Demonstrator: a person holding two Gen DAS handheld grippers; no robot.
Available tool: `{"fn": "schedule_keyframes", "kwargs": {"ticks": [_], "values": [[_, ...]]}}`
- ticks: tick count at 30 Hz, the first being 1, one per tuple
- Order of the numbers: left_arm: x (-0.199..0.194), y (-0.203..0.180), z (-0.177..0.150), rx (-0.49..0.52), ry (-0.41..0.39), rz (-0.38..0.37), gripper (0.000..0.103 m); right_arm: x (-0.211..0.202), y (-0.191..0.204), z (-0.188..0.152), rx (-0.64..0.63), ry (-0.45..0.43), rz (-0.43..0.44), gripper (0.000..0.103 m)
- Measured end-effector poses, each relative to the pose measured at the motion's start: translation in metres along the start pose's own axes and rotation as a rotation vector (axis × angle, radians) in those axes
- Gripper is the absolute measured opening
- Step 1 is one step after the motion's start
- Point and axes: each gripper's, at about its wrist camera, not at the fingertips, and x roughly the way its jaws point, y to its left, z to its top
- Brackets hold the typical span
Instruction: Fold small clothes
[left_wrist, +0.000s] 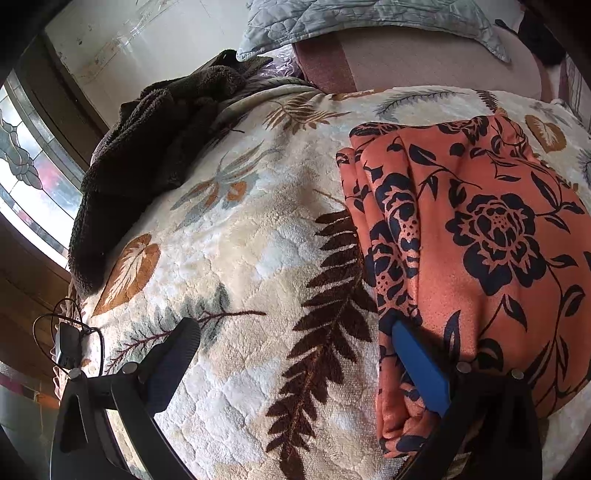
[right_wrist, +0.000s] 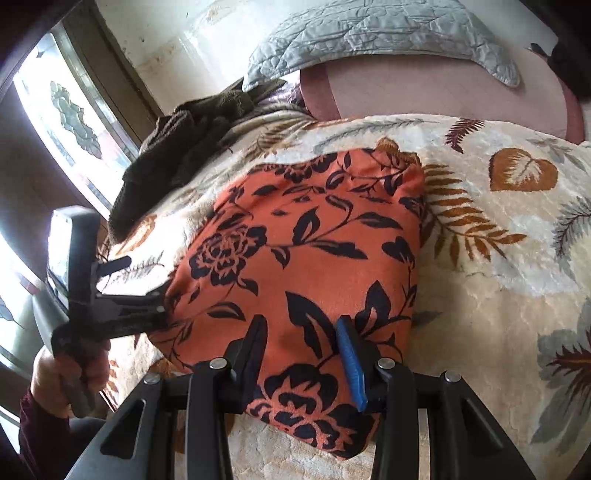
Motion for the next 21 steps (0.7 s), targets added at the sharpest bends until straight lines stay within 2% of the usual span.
{"fn": "schedule_keyframes", "kwargs": {"ticks": [3, 5, 7, 8, 21], "values": [[0.001, 0.001, 0.000, -0.005, 0.002, -0.010, 0.103, -0.005, -0.010, 0.014, 0.051, -0.058, 0.010, 0.042], [0.001, 0.001, 0.000, -0.005, 0.002, -0.012, 0.103, 0.004, -0.016, 0.020, 0.079, -0.042, 0.004, 0.043], [0.002, 0.000, 0.000, -0.002, 0.001, -0.013, 0.103, 0.025, -0.021, 0.017, 0.101, 0.035, 0.003, 0.043], [0.002, 0.000, 0.000, -0.001, 0.001, -0.012, 0.103, 0.031, -0.023, 0.015, 0.104, 0.046, -0.004, 0.043], [0.003, -0.002, 0.000, -0.001, -0.003, -0.007, 0.103, 0.024, -0.028, 0.012, 0.141, 0.028, 0.030, 0.045]]}}
